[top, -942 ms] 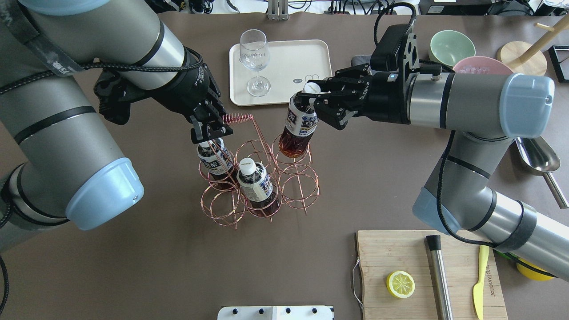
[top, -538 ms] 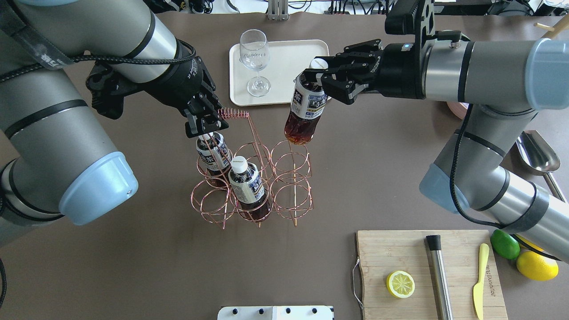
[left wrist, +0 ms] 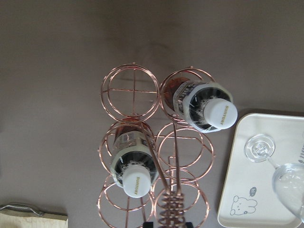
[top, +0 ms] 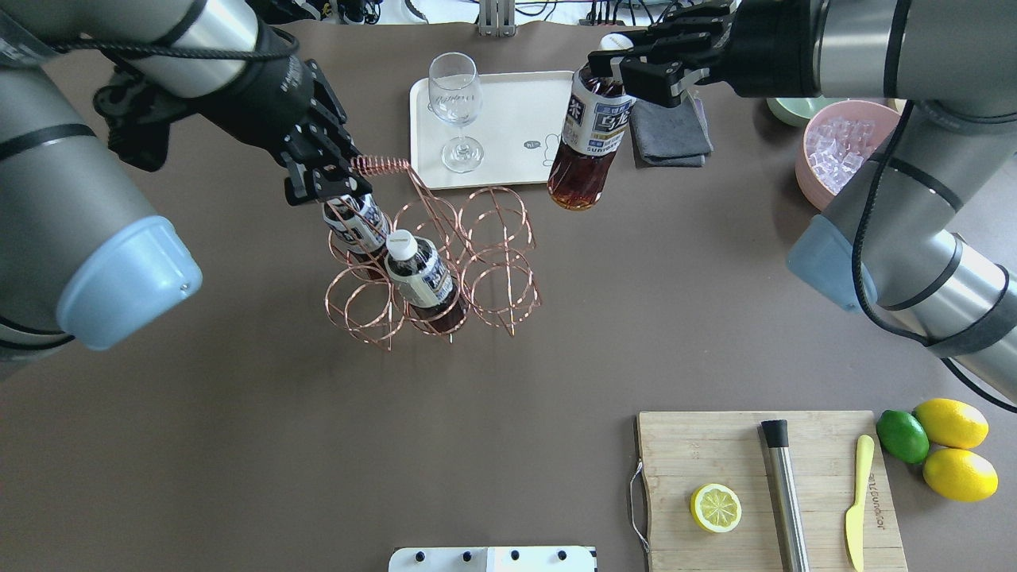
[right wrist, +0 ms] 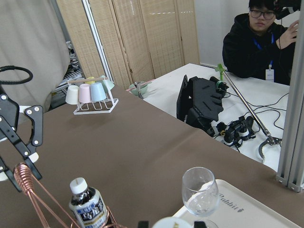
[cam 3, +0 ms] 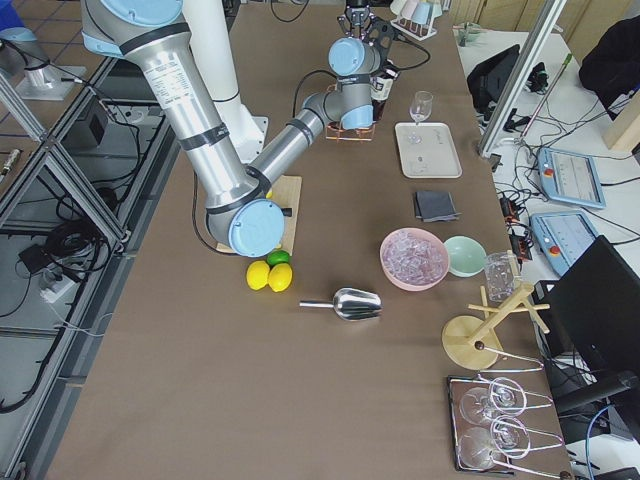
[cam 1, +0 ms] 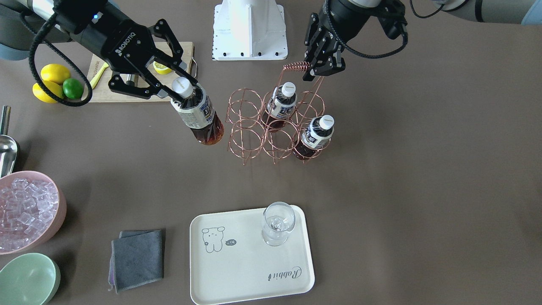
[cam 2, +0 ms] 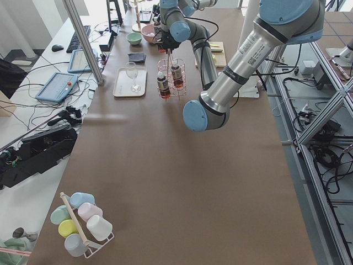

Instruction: Take tea from basket to plate

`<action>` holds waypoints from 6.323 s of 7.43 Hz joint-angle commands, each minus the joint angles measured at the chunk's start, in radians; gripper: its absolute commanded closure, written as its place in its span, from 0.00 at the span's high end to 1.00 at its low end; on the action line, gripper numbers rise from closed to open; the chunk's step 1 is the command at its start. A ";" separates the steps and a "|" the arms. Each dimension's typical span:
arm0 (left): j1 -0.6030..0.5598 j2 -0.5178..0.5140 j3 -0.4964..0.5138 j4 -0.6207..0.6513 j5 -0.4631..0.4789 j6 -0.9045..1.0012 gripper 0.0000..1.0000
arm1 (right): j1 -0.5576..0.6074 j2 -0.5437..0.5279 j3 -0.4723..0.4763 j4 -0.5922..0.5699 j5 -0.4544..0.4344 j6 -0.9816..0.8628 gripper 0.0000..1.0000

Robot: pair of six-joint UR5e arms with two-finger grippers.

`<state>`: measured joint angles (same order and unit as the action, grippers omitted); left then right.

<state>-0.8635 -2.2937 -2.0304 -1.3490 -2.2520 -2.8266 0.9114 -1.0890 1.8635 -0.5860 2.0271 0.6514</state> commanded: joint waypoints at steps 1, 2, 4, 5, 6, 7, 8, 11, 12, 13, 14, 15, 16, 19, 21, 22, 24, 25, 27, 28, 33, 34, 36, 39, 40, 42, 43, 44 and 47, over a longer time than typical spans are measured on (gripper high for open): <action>-0.214 0.124 -0.031 0.007 -0.202 0.166 0.00 | 0.102 0.008 -0.020 -0.099 0.013 -0.001 0.00; -0.297 0.190 -0.034 0.007 -0.263 0.281 0.00 | 0.139 0.020 -0.059 -0.113 0.010 0.002 0.00; -0.443 0.333 -0.040 0.027 -0.325 0.540 0.00 | 0.170 0.064 -0.156 -0.112 -0.084 0.034 0.00; -0.469 0.347 -0.033 0.089 -0.324 0.664 0.00 | 0.169 0.096 -0.217 -0.107 -0.132 0.060 0.00; -0.497 0.347 -0.019 0.178 -0.318 0.808 0.00 | 0.159 0.142 -0.277 -0.104 -0.184 0.085 0.00; -0.558 0.346 0.033 0.253 -0.314 0.990 0.00 | 0.123 0.173 -0.315 -0.101 -0.268 0.114 0.00; -0.615 0.339 0.097 0.307 -0.311 1.174 0.00 | 0.074 0.190 -0.337 -0.101 -0.350 0.119 0.00; -0.643 0.332 0.168 0.398 -0.215 1.498 0.00 | -0.069 0.195 -0.384 -0.065 -0.537 0.131 0.00; -0.646 0.303 0.247 0.398 -0.213 1.574 0.00 | -0.083 0.208 -0.433 -0.031 -0.545 0.131 0.00; -0.658 0.260 0.322 0.398 -0.175 1.593 0.00 | -0.094 0.222 -0.475 -0.012 -0.567 0.131 0.00; -0.663 0.255 0.349 0.393 -0.144 1.595 0.00 | -0.107 0.233 -0.503 -0.006 -0.586 0.131 0.00; -0.670 0.246 0.401 0.349 -0.126 1.593 0.00 | -0.123 0.238 -0.529 0.015 -0.608 0.131 0.00; -0.693 0.217 0.495 0.284 -0.112 1.589 0.00 | -0.137 0.241 -0.549 0.034 -0.632 0.131 0.00; -0.692 0.094 0.758 0.118 -0.063 1.408 0.00 | -0.178 0.238 -0.598 0.092 -0.688 0.131 0.00; -0.692 0.082 0.777 0.093 -0.061 1.319 0.00 | -0.203 0.235 -0.610 0.114 -0.720 0.131 0.00; -0.693 0.071 0.779 0.093 -0.060 1.275 0.00 | -0.216 0.232 -0.610 0.115 -0.737 0.131 0.00; -0.683 0.057 0.791 0.088 -0.026 1.213 0.00 | -0.221 0.228 -0.610 0.118 -0.742 0.131 0.00; -0.680 0.057 0.792 0.082 -0.026 1.196 0.00 | -0.221 0.227 -0.610 0.120 -0.742 0.131 0.00; -0.667 0.056 0.792 0.062 -0.024 1.161 0.00 | -0.226 0.216 -0.610 0.149 -0.745 0.131 0.00; -0.651 0.056 0.792 0.062 -0.023 1.130 0.00 | -0.226 0.215 -0.610 0.150 -0.745 0.129 0.00; -0.618 0.054 0.768 0.060 0.031 1.127 0.98 | -0.223 0.216 -0.600 0.152 -0.745 0.129 0.99; -0.620 0.066 0.756 0.060 0.034 1.139 0.98 | -0.221 0.216 -0.598 0.152 -0.745 0.129 0.99; -0.643 0.153 0.585 0.115 0.034 1.244 0.98 | -0.200 0.215 -0.580 0.149 -0.734 0.126 0.99; -0.696 0.381 0.162 0.304 0.031 1.569 0.98 | -0.088 0.164 -0.505 0.121 -0.526 0.131 0.99; -0.750 0.439 0.110 0.326 0.028 1.670 0.98 | -0.034 0.117 -0.445 0.076 -0.407 0.131 0.99; -0.894 0.650 0.113 0.321 0.016 2.255 0.98 | 0.079 0.010 -0.408 0.066 -0.137 0.131 0.99; -0.914 0.751 0.134 0.289 0.008 2.444 0.98 | 0.121 -0.041 -0.408 0.066 -0.017 0.129 0.99; -0.916 0.799 0.198 0.195 0.006 2.511 0.98 | 0.148 -0.086 -0.411 0.058 0.080 0.131 0.99; -0.899 0.846 0.370 -0.101 -0.024 2.655 0.98 | 0.265 -0.181 -0.420 -0.159 0.367 0.071 0.99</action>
<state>-1.7737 -1.4748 -1.7555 -1.3026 -2.2468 -0.2913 1.1108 -1.2122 1.4487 -0.6196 2.2453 0.7679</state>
